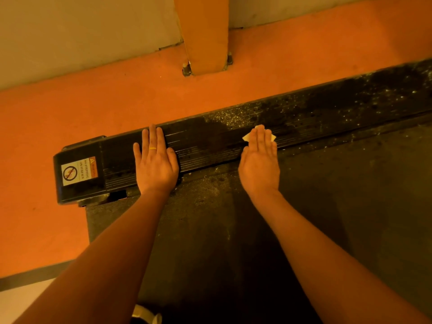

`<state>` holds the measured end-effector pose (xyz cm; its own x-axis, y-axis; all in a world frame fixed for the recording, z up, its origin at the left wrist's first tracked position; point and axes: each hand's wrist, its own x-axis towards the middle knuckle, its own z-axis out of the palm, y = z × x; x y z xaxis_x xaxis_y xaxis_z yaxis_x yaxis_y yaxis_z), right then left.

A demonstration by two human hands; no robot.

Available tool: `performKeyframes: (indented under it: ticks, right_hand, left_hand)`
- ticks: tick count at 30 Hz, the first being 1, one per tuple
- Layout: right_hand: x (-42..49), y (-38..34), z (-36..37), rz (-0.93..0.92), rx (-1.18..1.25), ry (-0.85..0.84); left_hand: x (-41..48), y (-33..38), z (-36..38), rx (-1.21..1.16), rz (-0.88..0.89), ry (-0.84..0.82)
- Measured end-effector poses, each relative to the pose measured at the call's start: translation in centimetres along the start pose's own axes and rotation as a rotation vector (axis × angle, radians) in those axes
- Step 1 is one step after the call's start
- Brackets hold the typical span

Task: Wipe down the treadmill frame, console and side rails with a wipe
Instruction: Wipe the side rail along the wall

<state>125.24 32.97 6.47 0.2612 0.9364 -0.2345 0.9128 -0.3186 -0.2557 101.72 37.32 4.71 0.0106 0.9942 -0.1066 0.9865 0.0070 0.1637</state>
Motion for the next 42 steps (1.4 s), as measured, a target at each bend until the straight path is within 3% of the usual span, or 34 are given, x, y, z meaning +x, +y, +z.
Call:
performKeyframes:
  ticks: [8,11,16,23,30,36,42]
  right_hand:
    - [3.0,3.5,-1.5,0.193,0.054,0.063]
    - [0.8,0.5,-0.5,0.095,0.053,0.050]
    - [-1.9,-5.9,1.4,-0.228,0.020,-0.090]
    - [0.4,-7.0,1.2,-0.362,-0.051,-0.149]
    - [0.5,-3.3,-0.3,-0.099,0.033,-0.069]
    - [0.7,-3.3,0.1,-0.265,0.011,-0.105]
    - [2.5,0.8,-1.2,0.011,0.041,0.008]
  left_hand:
    - [0.1,-0.1,0.1,0.005,0.000,-0.008]
    - [0.0,0.0,0.0,-0.008,0.003,-0.002]
    - [0.0,0.0,0.0,-0.007,0.008,-0.002]
    - [0.0,0.1,0.0,-0.003,0.003,-0.007]
    - [0.0,0.2,0.1,-0.005,0.003,-0.008]
    - [0.1,0.1,0.1,-0.002,0.000,-0.006]
    - [0.1,0.1,0.0,-0.001,0.005,-0.003]
